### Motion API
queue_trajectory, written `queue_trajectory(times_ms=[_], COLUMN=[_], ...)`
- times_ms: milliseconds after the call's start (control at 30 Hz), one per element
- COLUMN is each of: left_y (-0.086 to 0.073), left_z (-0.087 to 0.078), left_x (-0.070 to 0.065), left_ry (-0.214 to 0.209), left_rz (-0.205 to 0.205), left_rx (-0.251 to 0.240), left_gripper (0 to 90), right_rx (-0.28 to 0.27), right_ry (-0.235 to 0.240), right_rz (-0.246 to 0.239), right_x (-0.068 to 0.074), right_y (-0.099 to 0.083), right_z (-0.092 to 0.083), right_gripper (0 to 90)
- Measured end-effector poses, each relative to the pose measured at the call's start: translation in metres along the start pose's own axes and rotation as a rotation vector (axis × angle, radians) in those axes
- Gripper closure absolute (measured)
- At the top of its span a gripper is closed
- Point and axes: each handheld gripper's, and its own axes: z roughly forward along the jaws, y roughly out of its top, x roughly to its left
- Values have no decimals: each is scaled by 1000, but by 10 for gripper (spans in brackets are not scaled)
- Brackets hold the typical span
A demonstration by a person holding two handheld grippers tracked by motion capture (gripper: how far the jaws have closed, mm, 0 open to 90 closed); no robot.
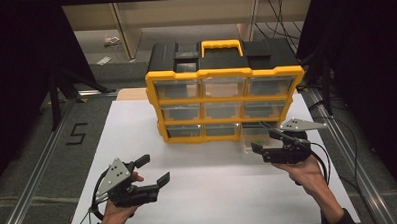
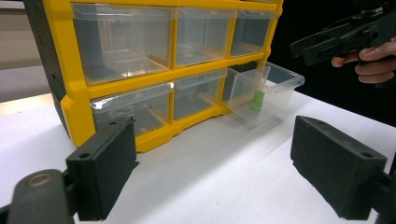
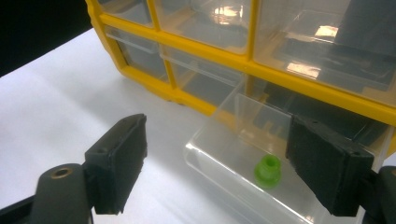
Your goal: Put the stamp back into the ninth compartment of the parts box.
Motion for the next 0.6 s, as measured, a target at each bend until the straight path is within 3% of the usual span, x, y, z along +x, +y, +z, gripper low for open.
queue_trajectory(times_ms=[600], left_y=[0], left_z=[2], left_x=[1], left_ry=[-4], left_rz=[-10], left_rx=[-4], left_gripper=[145], right_rx=[-30], right_ry=[19], right_rz=[2], right_x=[11], right_y=[-11], right_z=[-6], right_gripper=[214])
